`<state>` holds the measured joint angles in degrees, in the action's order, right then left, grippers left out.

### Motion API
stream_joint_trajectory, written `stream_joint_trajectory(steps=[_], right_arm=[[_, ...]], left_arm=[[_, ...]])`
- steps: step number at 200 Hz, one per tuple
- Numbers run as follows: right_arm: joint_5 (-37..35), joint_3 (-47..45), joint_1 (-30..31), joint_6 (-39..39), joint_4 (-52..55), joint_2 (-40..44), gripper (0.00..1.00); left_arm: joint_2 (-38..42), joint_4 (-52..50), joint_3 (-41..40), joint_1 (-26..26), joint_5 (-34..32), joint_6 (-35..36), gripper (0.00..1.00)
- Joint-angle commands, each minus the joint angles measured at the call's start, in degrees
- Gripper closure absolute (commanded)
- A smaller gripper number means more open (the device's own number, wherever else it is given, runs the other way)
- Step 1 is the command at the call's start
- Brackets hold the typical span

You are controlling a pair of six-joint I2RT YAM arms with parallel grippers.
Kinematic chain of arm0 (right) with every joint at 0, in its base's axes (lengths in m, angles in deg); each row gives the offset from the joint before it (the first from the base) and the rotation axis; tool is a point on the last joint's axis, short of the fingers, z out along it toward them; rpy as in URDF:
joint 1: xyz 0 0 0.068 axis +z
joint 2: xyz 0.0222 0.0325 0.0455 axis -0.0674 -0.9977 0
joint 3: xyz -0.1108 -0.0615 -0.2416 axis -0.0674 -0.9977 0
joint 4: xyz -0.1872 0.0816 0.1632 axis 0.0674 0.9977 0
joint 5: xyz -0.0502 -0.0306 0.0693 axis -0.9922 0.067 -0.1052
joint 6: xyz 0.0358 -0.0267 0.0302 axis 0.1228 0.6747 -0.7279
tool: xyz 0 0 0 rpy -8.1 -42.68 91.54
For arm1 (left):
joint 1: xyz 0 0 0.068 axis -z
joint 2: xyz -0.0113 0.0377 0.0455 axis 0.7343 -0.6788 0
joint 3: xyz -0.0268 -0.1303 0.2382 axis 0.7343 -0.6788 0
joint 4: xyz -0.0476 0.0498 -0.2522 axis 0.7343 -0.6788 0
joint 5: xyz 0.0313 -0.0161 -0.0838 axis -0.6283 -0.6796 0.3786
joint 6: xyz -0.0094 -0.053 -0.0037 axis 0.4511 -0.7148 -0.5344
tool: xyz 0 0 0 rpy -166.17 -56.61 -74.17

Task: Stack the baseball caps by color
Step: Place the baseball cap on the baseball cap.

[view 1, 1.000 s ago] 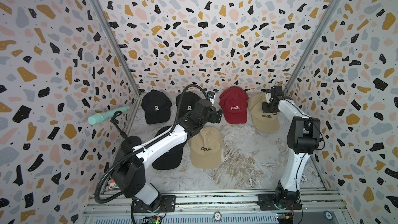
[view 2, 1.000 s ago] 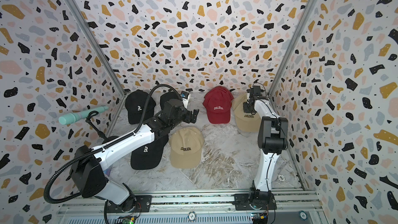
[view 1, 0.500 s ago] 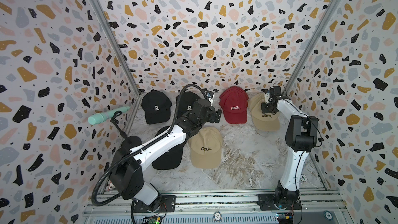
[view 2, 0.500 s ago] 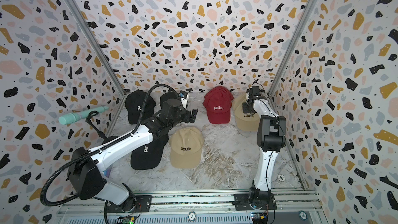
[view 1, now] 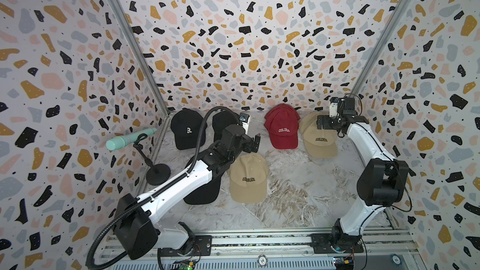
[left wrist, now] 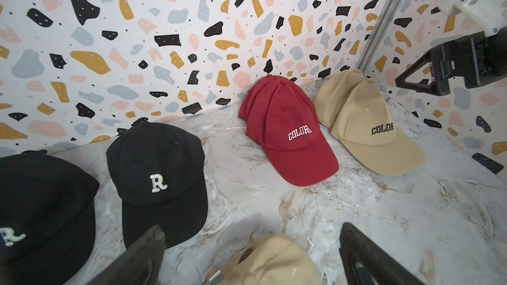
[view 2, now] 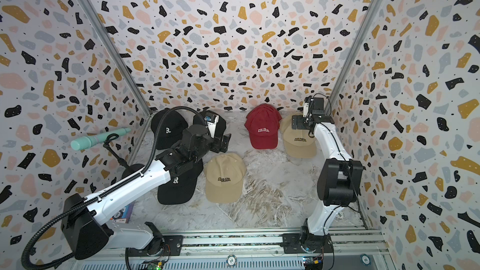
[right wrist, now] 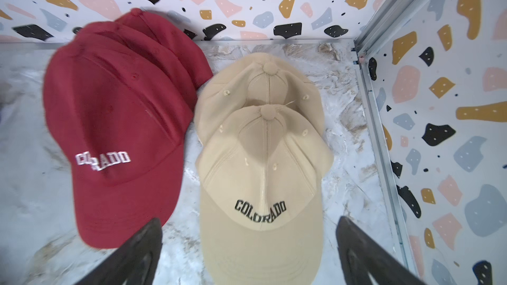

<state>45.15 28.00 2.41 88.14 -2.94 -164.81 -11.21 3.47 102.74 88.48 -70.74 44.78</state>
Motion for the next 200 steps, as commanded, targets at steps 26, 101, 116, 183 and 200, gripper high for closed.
stream_joint_trajectory(steps=[26,101,116,183,200], right_arm=[[1.8,-8.2,5.1,-3.9,0.2,7.2,0.01],[0.0,-9.5,22.5,-7.6,2.9,11.2,0.05],[-0.6,-9.6,26.4,-9.0,3.3,10.8,0.07],[-3.0,-10.3,40.8,-20.1,4.4,9.5,0.23],[-3.5,-10.7,44.0,-23.1,4.5,9.1,0.25]], left_arm=[[8.5,-1.0,-5.9,-0.3,-2.2,-0.9,0.00],[19.7,-4.7,-13.1,-0.3,-3.8,-6.0,0.00],[21.8,-5.7,-14.2,-0.4,-4.2,-7.3,0.00],[31.1,-9.3,-20.1,-0.3,-5.5,-12.9,0.00],[33.4,-9.0,-21.9,-0.3,-5.0,-13.6,0.00]])
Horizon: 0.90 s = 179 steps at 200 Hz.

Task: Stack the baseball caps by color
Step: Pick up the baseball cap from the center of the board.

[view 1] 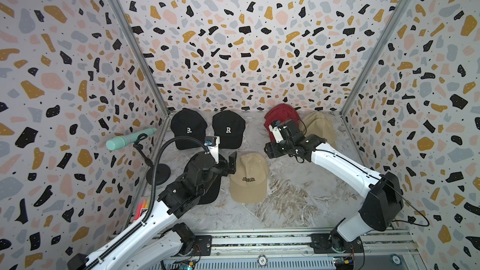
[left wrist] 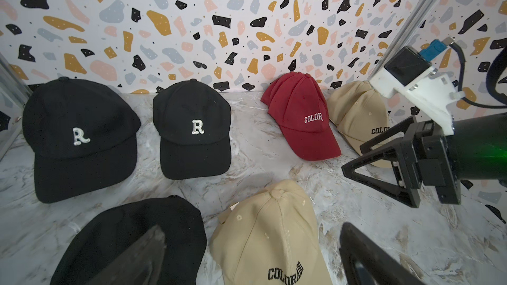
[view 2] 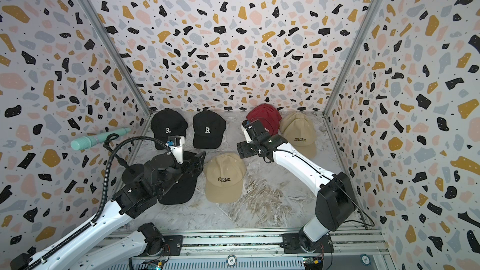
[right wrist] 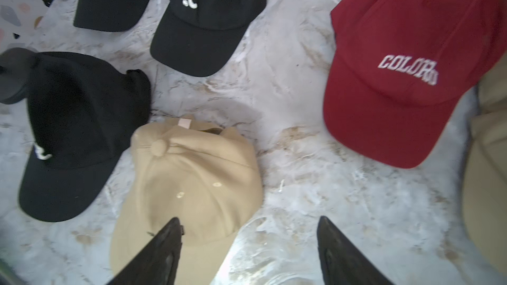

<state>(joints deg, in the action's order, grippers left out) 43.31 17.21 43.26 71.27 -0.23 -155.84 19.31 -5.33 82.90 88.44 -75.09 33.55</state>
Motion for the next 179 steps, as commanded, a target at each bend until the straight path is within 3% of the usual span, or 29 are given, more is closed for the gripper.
stream_joint_trajectory(steps=[1,99,179], right_arm=[[-1.7,0.1,3.3,-6.3,1.8,0.0,0.26],[-1.9,1.8,16.8,-13.5,0.8,-7.7,0.38],[-7.3,4.5,18.4,-18.7,0.0,-14.6,0.44]], left_arm=[[3.1,-0.1,-2.2,-0.3,-0.7,-2.4,0.00],[10.2,-0.9,-8.9,-0.2,-0.4,-4.6,0.00],[13.0,-5.2,-7.8,-0.3,-1.3,-4.8,0.00]])
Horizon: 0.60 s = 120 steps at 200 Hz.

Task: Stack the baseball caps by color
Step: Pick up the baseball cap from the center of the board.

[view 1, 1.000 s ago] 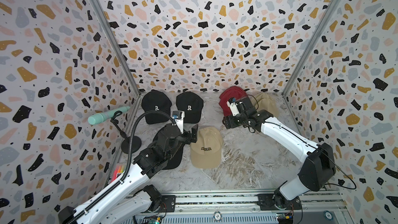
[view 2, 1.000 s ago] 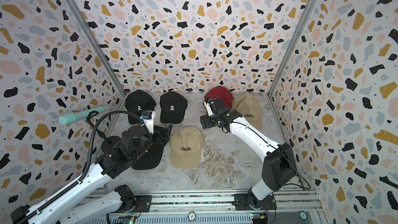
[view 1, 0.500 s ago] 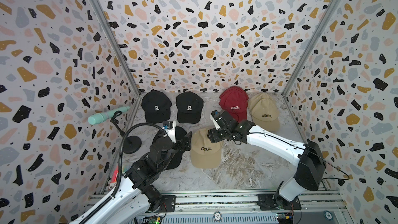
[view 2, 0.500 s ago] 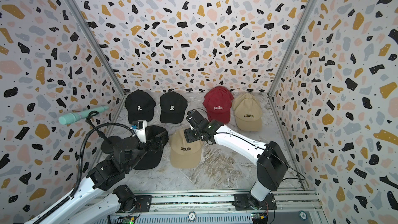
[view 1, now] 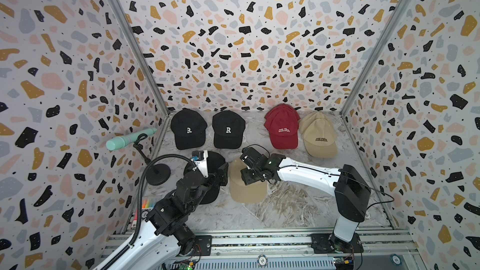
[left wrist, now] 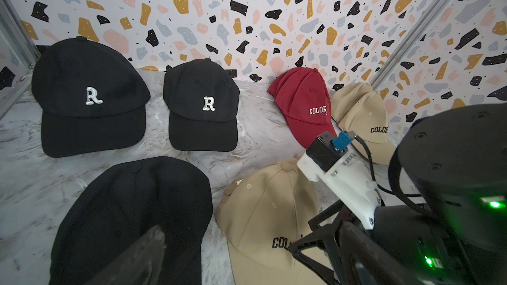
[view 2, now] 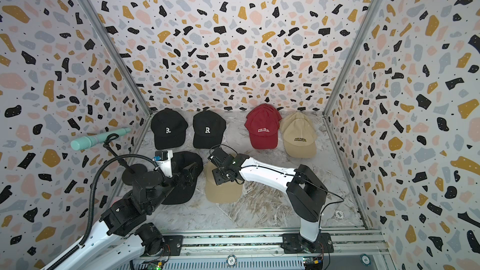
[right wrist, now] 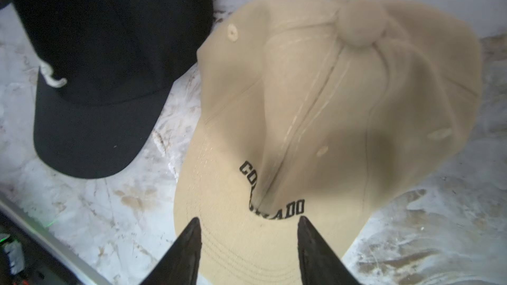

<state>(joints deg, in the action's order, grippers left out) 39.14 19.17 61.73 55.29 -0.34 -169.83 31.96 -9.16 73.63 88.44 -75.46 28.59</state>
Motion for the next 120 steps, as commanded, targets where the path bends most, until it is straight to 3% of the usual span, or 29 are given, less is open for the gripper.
stream_joint_trajectory(steps=[1,60,120], right_arm=[[-3.2,2.6,0.0,-2.8,0.1,-0.6,0.44],[-6.8,6.1,0.4,-5.2,1.6,-5.3,0.51],[-6.6,8.0,0.4,-5.2,3.7,-7.6,0.77]], left_arm=[[0.4,-1.4,1.6,-0.2,-0.9,0.2,0.00],[1.5,-2.9,2.8,-0.3,-2.0,1.2,0.00],[0.7,-1.9,3.0,-0.3,-2.8,3.3,0.00]])
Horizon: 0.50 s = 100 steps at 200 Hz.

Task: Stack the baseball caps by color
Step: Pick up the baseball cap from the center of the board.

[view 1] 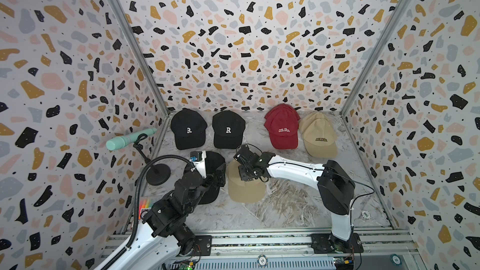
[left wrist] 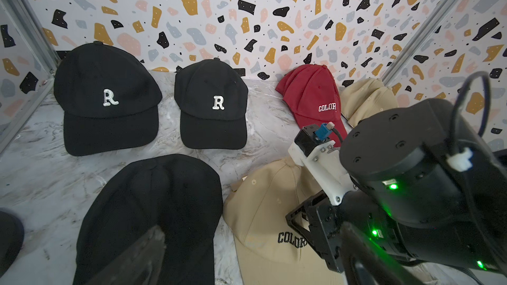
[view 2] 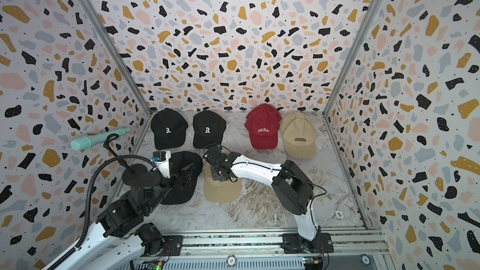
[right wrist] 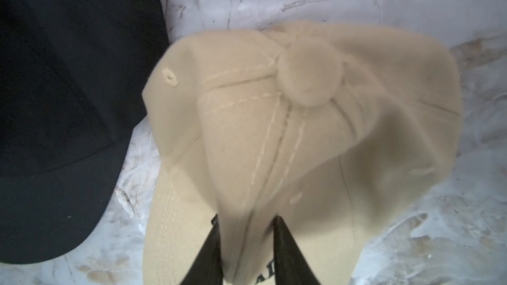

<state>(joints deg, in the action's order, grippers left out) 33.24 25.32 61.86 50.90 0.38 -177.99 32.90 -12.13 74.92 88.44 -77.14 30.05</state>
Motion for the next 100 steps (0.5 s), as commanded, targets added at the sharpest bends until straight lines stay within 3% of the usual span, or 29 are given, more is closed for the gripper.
stream_joint_trajectory(steps=[1,38,49,100], right_arm=[[-0.7,1.9,0.2,-0.8,3.0,0.5,0.78],[-0.5,2.2,0.2,-0.3,4.9,1.1,0.90],[-0.9,2.6,0.1,-0.1,6.1,1.7,1.00],[-3.2,4.9,-2.0,3.5,12.1,7.1,1.00]], left_arm=[[-0.2,1.1,1.7,-0.3,-1.1,1.9,0.00],[-1.8,3.3,1.5,-0.3,-1.1,3.4,0.00],[-2.6,4.0,1.7,-0.3,-1.3,4.3,0.01],[-8.0,9.0,4.1,-0.3,-0.5,7.2,0.01]])
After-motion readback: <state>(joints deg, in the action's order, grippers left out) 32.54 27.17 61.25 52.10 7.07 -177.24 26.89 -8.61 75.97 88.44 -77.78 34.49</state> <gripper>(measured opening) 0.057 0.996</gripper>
